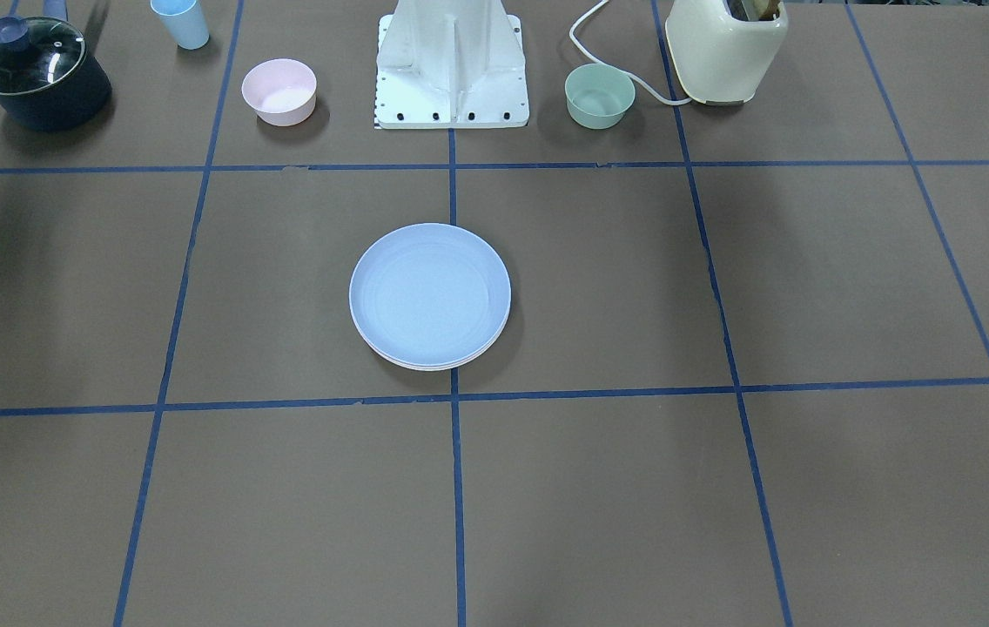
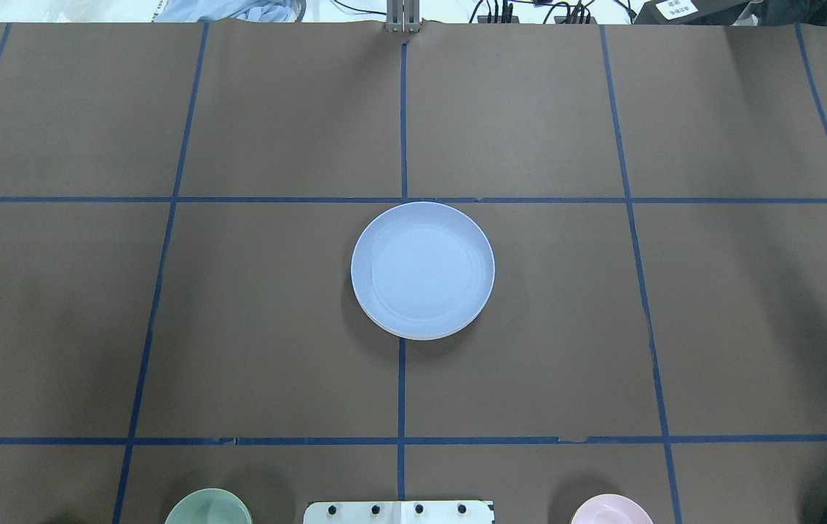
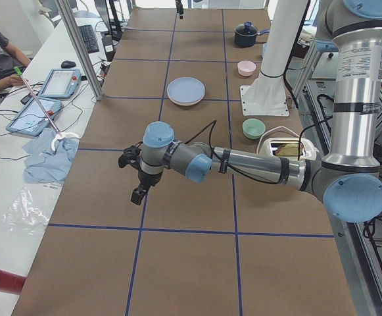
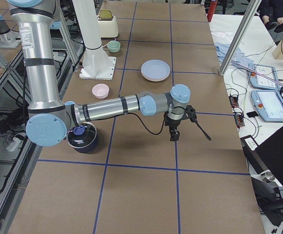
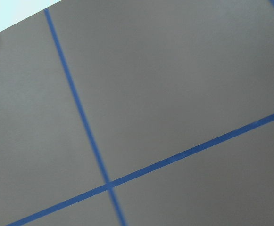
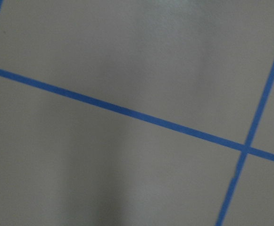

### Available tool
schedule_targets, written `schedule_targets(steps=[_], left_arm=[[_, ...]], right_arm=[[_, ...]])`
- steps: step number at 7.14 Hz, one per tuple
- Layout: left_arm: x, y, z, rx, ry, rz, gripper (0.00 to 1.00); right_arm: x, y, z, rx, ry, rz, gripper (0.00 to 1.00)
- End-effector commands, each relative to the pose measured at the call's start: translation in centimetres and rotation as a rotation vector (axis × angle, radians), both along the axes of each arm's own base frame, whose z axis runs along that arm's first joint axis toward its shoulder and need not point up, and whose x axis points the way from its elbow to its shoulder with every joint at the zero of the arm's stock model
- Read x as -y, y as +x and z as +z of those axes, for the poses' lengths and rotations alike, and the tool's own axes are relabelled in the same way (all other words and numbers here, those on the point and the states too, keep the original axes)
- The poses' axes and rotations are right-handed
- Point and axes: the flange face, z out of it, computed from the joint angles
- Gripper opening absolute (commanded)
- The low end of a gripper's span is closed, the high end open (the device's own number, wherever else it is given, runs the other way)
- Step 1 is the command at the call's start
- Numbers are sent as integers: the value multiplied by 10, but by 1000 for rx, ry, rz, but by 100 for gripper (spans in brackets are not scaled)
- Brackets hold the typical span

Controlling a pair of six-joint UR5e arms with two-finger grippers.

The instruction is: Stack three plates with pink and blue

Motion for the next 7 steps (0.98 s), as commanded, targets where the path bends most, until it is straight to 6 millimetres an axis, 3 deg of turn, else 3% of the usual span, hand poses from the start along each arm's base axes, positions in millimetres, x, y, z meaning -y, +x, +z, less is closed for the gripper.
schedule_targets(steps=[1,2,3,4,5,6,7], left_arm=[[-20,-38,21,-35,-1,-15,100],[-19,-39,34,-27,-1,-15,100],[-27,-40,63,-17,-53,-18,100],[-26,-42,72,7,-76,-35,100],[-28,-44,71,28,-95,-50,100],[-25,-44,68,21,-165,-71,100],[-27,-43,58,4,-238,-116,100]], right_arm=[[-16,32,23,-21,-15,-12,100],[-18,46,31,-25,-24,9,100],[-20,73,37,-30,-34,60,100],[-21,77,51,-41,-69,76,100],[-30,94,82,-40,-135,111,100],[-34,111,86,-32,-149,148,100],[-40,113,92,1,-172,162,100]])
